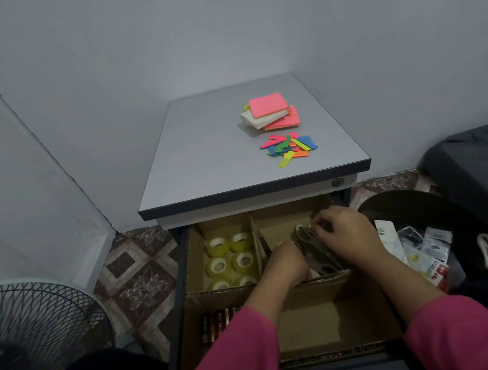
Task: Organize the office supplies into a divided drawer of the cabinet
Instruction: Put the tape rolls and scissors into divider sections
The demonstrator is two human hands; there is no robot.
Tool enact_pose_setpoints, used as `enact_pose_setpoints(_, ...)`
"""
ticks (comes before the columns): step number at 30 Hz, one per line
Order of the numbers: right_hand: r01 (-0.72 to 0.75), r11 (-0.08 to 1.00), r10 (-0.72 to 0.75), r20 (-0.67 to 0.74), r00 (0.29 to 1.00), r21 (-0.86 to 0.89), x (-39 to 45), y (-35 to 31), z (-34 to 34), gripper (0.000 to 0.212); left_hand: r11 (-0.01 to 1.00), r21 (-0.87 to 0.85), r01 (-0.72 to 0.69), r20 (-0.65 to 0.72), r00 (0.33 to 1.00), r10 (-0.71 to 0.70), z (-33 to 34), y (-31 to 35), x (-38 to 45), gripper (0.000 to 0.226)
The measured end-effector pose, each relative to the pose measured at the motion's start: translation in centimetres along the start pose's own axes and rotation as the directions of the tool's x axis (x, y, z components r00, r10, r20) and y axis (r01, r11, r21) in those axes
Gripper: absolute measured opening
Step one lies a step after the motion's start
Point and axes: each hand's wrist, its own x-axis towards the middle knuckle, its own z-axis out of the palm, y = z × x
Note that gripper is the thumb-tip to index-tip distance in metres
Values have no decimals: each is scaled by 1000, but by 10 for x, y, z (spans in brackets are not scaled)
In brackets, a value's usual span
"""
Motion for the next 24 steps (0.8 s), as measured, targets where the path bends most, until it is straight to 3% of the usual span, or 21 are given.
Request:
enact_pose_setpoints(6, 13, 1000, -13, -7, 1000, -12, -1, 0, 1, 15, 1000, 0, -19, -49, 999, 19, 3, -2, 2, 25)
enact_pose_setpoints(8, 16, 1000, -17, -8, 1000, -19, -1, 0, 1, 14, 998, 19, -52, -45, 998, 53, 4, -1, 1, 38)
enact_pose_setpoints(10, 19, 1000, -19, -10, 1000, -19, -1, 0, 1, 14, 992, 84, -90, 22, 996, 89, 3, 1, 1, 50)
enact_pose_setpoints(13, 16, 1000, -16, -9, 1000, -11, -2, 1, 1, 14, 974, 198, -110, 107, 990, 91, -2, 4, 0, 47)
enact_pose_setpoints(24, 34, 999, -34, -12, 999, -6, -1, 3, 2, 13, 965, 178, -191, 172, 972, 161, -3, 6, -12, 42)
